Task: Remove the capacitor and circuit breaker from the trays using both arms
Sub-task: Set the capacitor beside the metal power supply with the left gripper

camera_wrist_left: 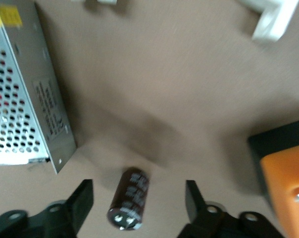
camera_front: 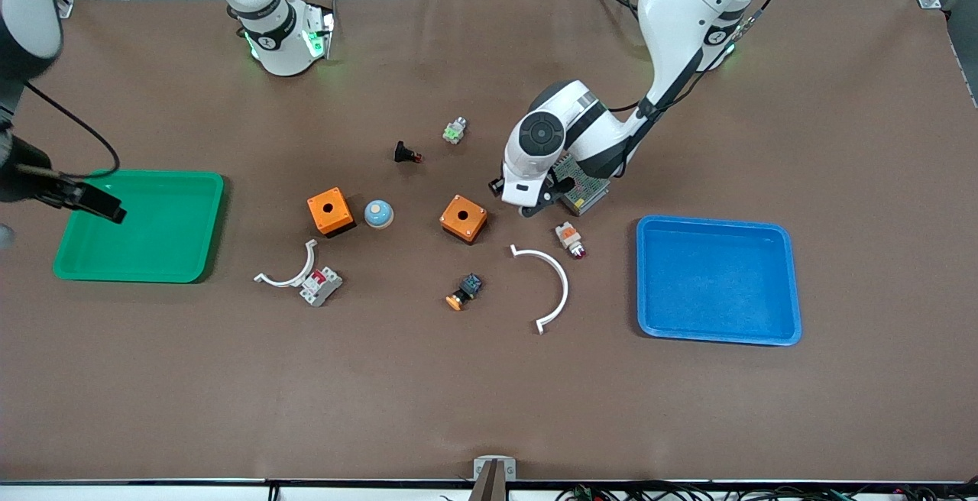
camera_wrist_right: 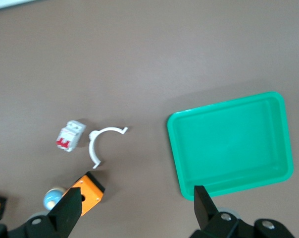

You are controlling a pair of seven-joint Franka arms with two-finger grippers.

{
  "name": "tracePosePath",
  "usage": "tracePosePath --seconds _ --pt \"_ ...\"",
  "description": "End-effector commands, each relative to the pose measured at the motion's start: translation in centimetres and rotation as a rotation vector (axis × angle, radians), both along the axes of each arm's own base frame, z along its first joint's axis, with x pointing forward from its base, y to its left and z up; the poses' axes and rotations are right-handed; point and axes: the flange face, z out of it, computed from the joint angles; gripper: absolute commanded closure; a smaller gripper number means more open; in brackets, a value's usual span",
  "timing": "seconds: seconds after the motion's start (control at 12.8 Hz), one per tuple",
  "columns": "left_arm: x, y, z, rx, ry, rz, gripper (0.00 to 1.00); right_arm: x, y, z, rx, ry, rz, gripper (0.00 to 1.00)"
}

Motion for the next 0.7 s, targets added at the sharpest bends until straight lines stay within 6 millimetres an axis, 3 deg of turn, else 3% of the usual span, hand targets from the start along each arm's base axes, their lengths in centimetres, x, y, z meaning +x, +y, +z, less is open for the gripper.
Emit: tracePosePath --seconds 0.0,0.23,0.31,0.47,0.63 --pt "5.4 3.5 6.6 0.009 -0.074 0.066 0.0 -1.9 -0.4 2.1 0.026 -0.034 0.027 0.0" --pt "13.4 11.5 14.7 0.068 -0.182 -0.001 0.0 -2.3 -0.1 2.6 0.036 -0.026 0.004 0.0" --pt "15.5 14.5 17.3 0.123 -0.224 -0.06 0.0 -2.4 -0.2 3.7 0.046 -0.03 -0.003 0.0" --pt "18.5 20.0 21.9 0.203 -0.266 -0.162 0.0 -2.6 -1.6 5.5 0.057 -0.053 -0.021 0.0" --pt "19.3 25.6 27.0 0.24 -0.258 -0.276 0.0 -2.5 -3.0 6.4 0.072 -0.074 -0.044 0.0"
